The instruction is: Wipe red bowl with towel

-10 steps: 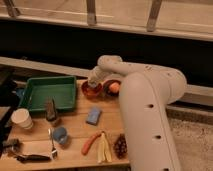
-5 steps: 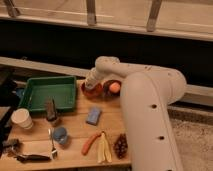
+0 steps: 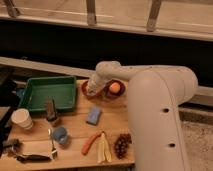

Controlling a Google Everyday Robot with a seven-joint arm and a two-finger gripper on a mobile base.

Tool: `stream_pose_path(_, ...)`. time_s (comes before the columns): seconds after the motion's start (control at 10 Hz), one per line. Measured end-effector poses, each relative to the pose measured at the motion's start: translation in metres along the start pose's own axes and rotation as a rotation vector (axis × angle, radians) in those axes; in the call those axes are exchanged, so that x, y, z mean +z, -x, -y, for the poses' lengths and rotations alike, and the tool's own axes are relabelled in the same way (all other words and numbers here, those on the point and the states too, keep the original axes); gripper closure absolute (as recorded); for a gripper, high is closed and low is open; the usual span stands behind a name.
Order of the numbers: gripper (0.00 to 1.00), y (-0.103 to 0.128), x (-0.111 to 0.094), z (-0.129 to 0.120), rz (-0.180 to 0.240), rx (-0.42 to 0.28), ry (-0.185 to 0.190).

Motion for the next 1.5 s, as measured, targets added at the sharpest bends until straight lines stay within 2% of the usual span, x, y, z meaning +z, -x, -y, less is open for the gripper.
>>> stream_pose_path(0.3, 1.0, 0.034, -0.001, 0.024, 0.04, 0.029, -0.074)
stream_pose_path(0.4, 1.0, 0.044, 0.004, 0.024, 0.046, 0.031, -0.085)
stream_pose_path(0.6, 1.0, 0.053, 0.011, 0.013, 0.052, 0.025, -0.08)
stream_pose_path(0.8, 1.0, 0.049, 0.015, -0.005, 0.056, 0.002, -0.065)
stream_pose_path(0.9, 1.0, 0.042, 0.017, -0.02, 0.053, -0.017, -0.043)
stream_pose_path(1.1, 1.0, 0.03, 0.013, -0.026, 0.042, -0.027, -0.024)
stream_pose_path(1.2, 1.0, 0.023, 0.012, -0.025, 0.03, -0.025, -0.024)
stream_pose_path(1.5, 1.0, 0.006, 0.007, 0.001, -0.012, 0.008, -0.068)
